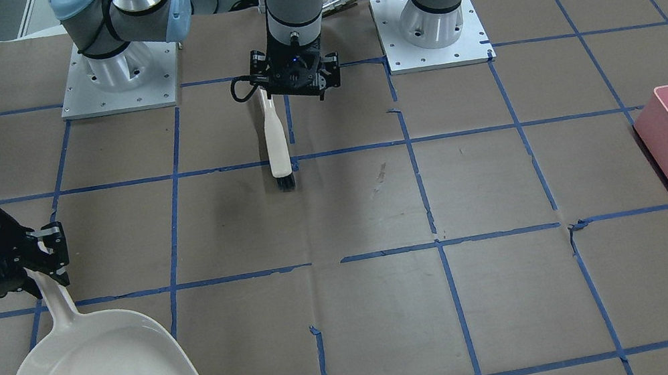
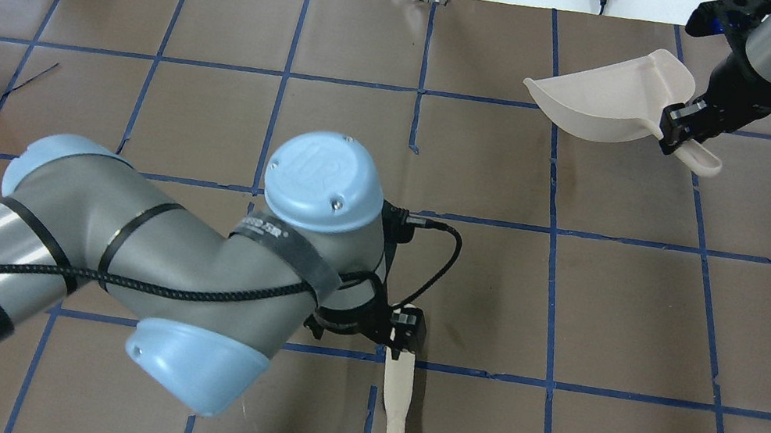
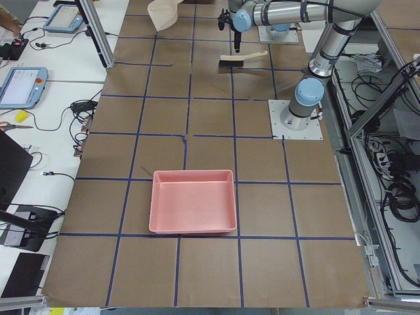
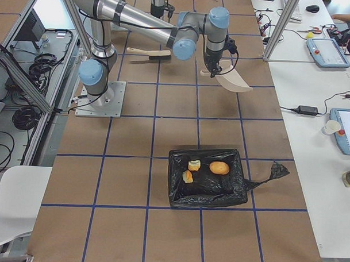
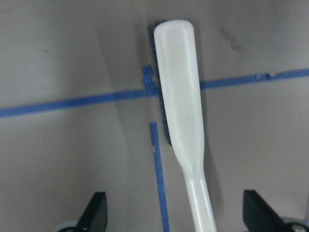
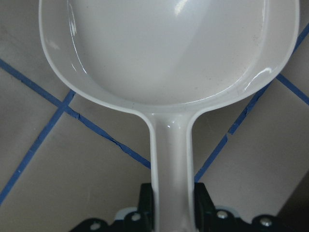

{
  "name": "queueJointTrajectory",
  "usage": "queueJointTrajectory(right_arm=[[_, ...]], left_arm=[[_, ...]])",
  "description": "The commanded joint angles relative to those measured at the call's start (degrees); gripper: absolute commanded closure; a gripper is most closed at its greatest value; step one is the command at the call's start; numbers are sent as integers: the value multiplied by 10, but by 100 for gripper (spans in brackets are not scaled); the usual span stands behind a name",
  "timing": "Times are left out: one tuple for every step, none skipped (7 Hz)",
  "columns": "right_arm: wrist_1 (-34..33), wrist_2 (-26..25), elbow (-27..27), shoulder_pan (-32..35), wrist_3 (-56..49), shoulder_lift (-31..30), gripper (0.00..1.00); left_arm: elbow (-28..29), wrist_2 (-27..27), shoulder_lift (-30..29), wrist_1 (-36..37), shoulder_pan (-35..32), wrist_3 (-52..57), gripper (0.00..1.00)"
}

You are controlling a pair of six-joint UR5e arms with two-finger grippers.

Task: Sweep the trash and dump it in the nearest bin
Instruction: 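Lower the brush onto the table and open the left gripper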

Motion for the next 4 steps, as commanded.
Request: queueJointTrajectory(right_arm=[[-30, 21, 0, 78, 129, 6, 100], [-54, 15, 1, 119, 167, 17, 100], [-90, 10, 1, 163, 245, 34, 100], [-120, -11, 1, 205, 286, 53, 100]], left_arm=[[64, 36, 5, -55, 82, 85, 0], [106, 51, 7, -79, 111, 96, 0], [147, 66, 7, -107, 151, 143, 0], [179, 70, 9, -134, 204, 213, 0]])
